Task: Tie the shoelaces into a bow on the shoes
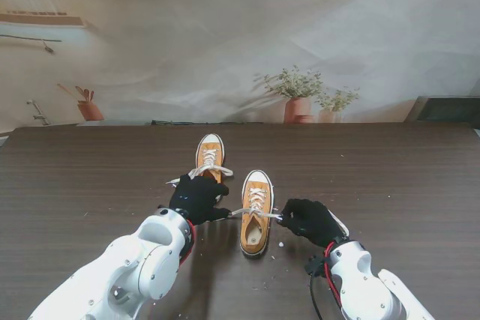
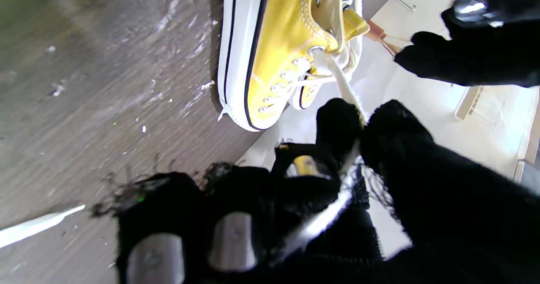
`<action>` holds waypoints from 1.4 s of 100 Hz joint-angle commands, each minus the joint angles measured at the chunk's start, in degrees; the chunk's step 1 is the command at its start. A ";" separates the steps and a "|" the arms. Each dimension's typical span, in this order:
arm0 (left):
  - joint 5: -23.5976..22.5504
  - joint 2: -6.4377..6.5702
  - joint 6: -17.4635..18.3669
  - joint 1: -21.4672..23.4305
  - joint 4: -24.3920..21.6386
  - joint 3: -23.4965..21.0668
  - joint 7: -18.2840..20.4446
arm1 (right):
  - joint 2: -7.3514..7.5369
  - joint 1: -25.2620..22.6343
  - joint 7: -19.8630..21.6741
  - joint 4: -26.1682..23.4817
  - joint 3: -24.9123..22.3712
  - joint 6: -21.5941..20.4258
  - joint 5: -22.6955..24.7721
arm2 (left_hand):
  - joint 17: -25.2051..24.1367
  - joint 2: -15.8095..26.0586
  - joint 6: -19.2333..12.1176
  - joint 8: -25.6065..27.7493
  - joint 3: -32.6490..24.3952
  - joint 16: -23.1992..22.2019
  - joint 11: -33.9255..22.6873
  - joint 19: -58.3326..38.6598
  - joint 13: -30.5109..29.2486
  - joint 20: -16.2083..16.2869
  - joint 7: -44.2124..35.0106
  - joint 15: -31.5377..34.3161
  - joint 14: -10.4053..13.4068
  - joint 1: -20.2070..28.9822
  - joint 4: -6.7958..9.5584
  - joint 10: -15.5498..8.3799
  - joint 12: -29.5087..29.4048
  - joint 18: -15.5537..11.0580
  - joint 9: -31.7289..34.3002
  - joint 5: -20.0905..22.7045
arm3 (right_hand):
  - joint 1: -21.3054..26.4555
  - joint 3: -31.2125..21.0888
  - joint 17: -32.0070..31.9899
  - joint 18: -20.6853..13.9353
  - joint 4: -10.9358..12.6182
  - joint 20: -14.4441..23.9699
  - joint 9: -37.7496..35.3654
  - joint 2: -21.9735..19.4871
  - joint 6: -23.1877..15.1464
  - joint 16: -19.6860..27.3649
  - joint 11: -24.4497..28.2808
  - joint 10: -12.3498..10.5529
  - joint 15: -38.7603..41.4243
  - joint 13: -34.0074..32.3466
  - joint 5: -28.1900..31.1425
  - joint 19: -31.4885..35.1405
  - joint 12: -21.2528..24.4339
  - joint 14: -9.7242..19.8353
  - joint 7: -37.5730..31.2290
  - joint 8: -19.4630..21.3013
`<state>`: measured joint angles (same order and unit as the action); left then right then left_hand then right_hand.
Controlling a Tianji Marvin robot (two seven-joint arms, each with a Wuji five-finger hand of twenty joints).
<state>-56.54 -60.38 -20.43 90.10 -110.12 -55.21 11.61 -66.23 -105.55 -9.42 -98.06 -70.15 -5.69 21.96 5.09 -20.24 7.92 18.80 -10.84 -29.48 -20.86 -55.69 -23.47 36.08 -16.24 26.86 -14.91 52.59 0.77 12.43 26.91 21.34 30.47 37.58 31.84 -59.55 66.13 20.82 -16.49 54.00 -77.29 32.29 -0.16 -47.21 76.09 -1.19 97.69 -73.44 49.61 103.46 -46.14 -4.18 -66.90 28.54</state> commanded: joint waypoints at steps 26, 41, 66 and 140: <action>-1.24 -0.62 -4.34 -8.46 9.98 8.58 -1.37 | 0.30 -0.86 0.91 -0.89 -0.14 0.02 -1.10 | 0.75 -8.21 -4.50 1.80 -12.65 -1.99 -3.26 -2.90 0.13 -2.02 -5.78 2.59 0.28 -3.98 -2.25 -0.47 3.74 -0.88 -0.30 1.94 | 0.62 -0.32 2.21 -1.76 0.10 0.93 -3.43 -0.26 -1.20 -1.28 2.21 -0.51 4.42 -1.63 1.31 16.51 -1.32 2.27 0.17 -0.96; -0.31 -1.10 -4.29 -11.75 14.36 11.87 -3.90 | 0.31 -0.95 0.98 -1.02 -0.03 0.02 -1.15 | 0.94 -9.75 -6.26 3.33 -14.96 -2.33 -3.90 -4.14 0.06 -1.86 -9.37 3.48 0.31 -4.49 -2.55 -0.48 4.21 -0.97 -0.12 2.43 | 0.72 -0.23 2.21 -1.76 0.12 0.93 -3.39 -0.41 -1.19 -1.26 2.30 -0.52 4.42 -1.63 1.24 16.51 -1.36 2.30 0.22 -0.89; -2.09 -1.50 -3.80 -13.77 17.09 15.60 -7.16 | 0.32 -1.14 1.23 -1.36 -0.04 0.43 -1.45 | 0.57 -11.28 -8.18 4.27 -16.49 -2.10 -3.94 -4.03 0.91 -2.24 -12.17 3.13 0.14 -5.97 -2.84 -0.53 4.34 -0.75 -0.31 3.04 | 0.88 -0.11 2.18 -1.69 0.16 0.85 -3.35 -0.49 -1.14 -1.25 2.41 -0.42 4.42 -1.62 1.15 16.51 -1.40 2.20 0.24 -0.79; -9.71 -1.62 -6.32 -19.39 22.24 24.90 -10.69 | 0.40 -2.24 1.39 -2.48 -0.89 0.49 -1.37 | -8.90 -15.29 -11.59 7.11 -20.62 -1.74 0.06 10.79 12.73 -3.20 -18.05 -3.34 -0.71 -7.83 -3.37 0.65 3.25 -3.27 -7.02 2.84 | 1.05 0.13 2.13 -1.48 0.21 0.57 -3.32 -0.87 -1.20 -1.21 2.50 -0.25 4.45 -1.61 1.12 16.51 -1.42 1.99 0.46 -0.68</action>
<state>-66.59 -61.66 -26.44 71.35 -88.62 -30.57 0.57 -66.07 -107.32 -8.94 -100.05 -70.81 -5.25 20.76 -3.33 -32.91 0.78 24.69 -29.46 -30.93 -21.19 -45.69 -12.35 31.90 -33.13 24.03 -14.45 46.09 -1.68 11.61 29.95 19.92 23.96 39.67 31.84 -59.55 66.14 20.82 -16.49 54.00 -77.29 32.22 -0.16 -47.22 76.12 -1.19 97.74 -73.44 49.61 103.48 -46.66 -4.18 -66.79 28.54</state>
